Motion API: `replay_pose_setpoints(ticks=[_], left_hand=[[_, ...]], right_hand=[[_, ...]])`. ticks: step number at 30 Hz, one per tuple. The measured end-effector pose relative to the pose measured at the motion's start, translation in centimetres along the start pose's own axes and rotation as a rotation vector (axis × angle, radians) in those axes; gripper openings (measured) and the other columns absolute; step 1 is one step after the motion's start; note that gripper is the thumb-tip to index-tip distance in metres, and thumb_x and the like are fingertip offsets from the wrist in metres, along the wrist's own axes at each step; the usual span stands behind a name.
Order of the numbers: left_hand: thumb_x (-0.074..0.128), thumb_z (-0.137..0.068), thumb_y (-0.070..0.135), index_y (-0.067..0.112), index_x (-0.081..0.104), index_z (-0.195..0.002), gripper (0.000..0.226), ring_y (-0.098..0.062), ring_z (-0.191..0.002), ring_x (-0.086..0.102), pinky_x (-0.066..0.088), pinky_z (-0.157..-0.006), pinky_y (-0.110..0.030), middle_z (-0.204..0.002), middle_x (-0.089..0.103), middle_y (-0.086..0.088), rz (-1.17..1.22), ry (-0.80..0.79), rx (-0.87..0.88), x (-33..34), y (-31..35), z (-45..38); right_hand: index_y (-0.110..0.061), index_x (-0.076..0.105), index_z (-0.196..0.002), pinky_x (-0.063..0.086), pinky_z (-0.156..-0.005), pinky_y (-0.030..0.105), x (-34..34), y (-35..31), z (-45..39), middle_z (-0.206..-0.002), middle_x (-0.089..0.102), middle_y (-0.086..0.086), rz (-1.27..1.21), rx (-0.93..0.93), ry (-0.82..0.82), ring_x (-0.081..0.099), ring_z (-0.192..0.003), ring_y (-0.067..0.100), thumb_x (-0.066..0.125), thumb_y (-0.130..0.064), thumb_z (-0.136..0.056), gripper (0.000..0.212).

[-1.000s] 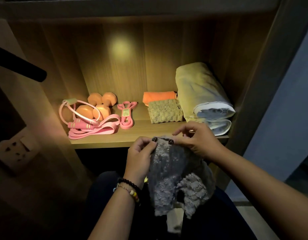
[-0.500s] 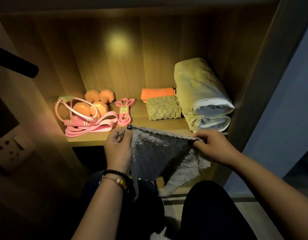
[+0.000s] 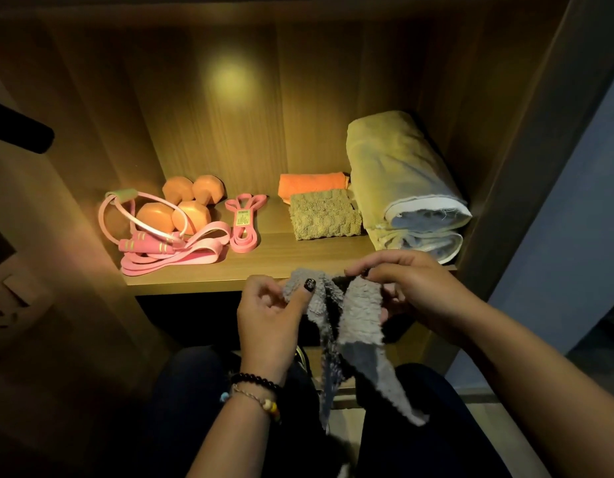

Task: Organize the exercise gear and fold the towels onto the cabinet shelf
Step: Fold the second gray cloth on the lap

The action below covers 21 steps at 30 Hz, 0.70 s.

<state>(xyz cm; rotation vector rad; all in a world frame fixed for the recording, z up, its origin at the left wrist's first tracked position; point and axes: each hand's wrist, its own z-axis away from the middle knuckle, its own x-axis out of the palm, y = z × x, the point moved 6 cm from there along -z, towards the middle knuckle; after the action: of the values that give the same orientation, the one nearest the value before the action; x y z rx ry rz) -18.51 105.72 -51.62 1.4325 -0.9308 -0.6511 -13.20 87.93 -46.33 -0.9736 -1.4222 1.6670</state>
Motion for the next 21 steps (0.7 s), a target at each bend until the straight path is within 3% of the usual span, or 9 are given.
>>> replay_pose_setpoints(ticks=[3,6,8,10,12,14,16,18,21], left_hand=[[0.069,-0.078,-0.011,0.014,0.056,-0.084,0.028,-0.010,-0.072,0.062,0.054,-0.071,-0.025,-0.081,0.062,-0.003,0.034,-0.061,0.033,0.3,0.5,0.6],[0.064,-0.080,-0.015,0.014,0.063,-0.080,0.029,0.001,-0.071,0.063,0.049,-0.067,-0.012,-0.080,0.066,0.003,-0.027,-0.088,0.096,0.3,1.0,1.1],[0.063,-0.081,-0.014,0.016,0.069,-0.082,0.030,0.000,-0.069,0.062,0.048,-0.062,-0.013,-0.081,0.070,0.003,-0.072,-0.112,0.122,0.3,1.0,1.3],[0.063,-0.083,-0.010,0.019,0.072,-0.088,0.031,-0.003,-0.073,0.064,0.052,-0.066,-0.017,-0.086,0.073,0.006,-0.102,-0.138,0.128,0.4,1.0,1.4],[0.062,-0.085,-0.007,0.019,0.073,-0.094,0.030,-0.005,-0.082,0.067,0.055,-0.074,-0.023,-0.092,0.074,0.010,-0.089,-0.170,0.118,0.5,0.9,1.7],[0.064,-0.086,-0.001,0.018,0.073,-0.097,0.025,-0.011,-0.084,0.067,0.055,-0.075,-0.027,-0.093,0.074,0.004,-0.038,-0.205,0.107,0.6,0.8,2.0],[0.070,-0.080,0.015,0.016,0.073,-0.102,0.022,-0.015,-0.088,0.067,0.054,-0.076,-0.027,-0.096,0.073,-0.001,0.023,-0.259,0.113,0.7,0.8,2.2],[0.073,-0.071,0.030,0.016,0.070,-0.108,0.040,-0.017,-0.102,0.067,0.055,-0.083,-0.032,-0.108,0.072,-0.001,0.031,-0.324,0.138,0.9,0.7,2.5],[0.078,-0.068,0.035,0.025,0.070,-0.108,0.042,-0.012,-0.113,0.062,0.051,-0.091,-0.034,-0.116,0.069,0.008,-0.087,-0.343,0.187,1.3,0.8,2.7]], right_hand=[[-0.010,0.070,-0.105,0.061,-0.065,0.037,-0.1,0.6,0.0,-0.092,0.068,0.012,0.022,0.003,-0.081,0.065,-0.077,0.025,0.055,0.010,-0.086,0.031],[-0.019,0.070,-0.104,0.057,-0.079,0.050,-0.3,0.8,0.0,-0.091,0.065,0.009,0.219,-0.073,-0.058,0.062,-0.077,0.036,0.061,0.012,-0.082,0.039],[-0.018,0.072,-0.094,0.060,-0.070,0.030,-0.3,0.4,0.1,-0.101,0.069,0.001,0.319,-0.149,0.014,0.069,-0.080,0.021,0.068,0.008,-0.080,0.030],[-0.016,0.073,-0.085,0.051,-0.060,0.017,-0.3,-0.1,0.2,-0.091,0.071,-0.002,0.424,-0.234,0.094,0.066,-0.073,0.007,0.073,-0.001,-0.079,0.016],[-0.015,0.073,-0.079,0.051,-0.060,0.025,-0.5,-0.2,0.1,-0.079,0.071,-0.002,0.486,-0.278,0.148,0.064,-0.068,0.008,0.076,-0.015,-0.079,0.003],[-0.017,0.073,-0.072,0.051,-0.064,0.035,-0.6,-0.3,0.0,-0.070,0.070,-0.002,0.504,-0.295,0.172,0.064,-0.067,0.012,0.077,-0.023,-0.077,0.009],[-0.018,0.071,-0.065,0.047,-0.062,0.032,-0.7,-0.3,-0.1,-0.065,0.068,-0.003,0.514,-0.307,0.202,0.062,-0.065,0.011,0.078,-0.028,-0.075,0.015],[-0.016,0.070,-0.062,0.040,-0.056,0.024,-0.8,-0.3,0.0,-0.058,0.063,-0.004,0.521,-0.311,0.236,0.055,-0.057,0.005,0.079,-0.030,-0.074,0.021],[-0.014,0.070,-0.060,0.036,-0.052,0.021,-0.7,-0.2,0.2,-0.054,0.061,-0.003,0.574,-0.303,0.260,0.049,-0.052,0.002,0.080,-0.032,-0.072,0.024]])
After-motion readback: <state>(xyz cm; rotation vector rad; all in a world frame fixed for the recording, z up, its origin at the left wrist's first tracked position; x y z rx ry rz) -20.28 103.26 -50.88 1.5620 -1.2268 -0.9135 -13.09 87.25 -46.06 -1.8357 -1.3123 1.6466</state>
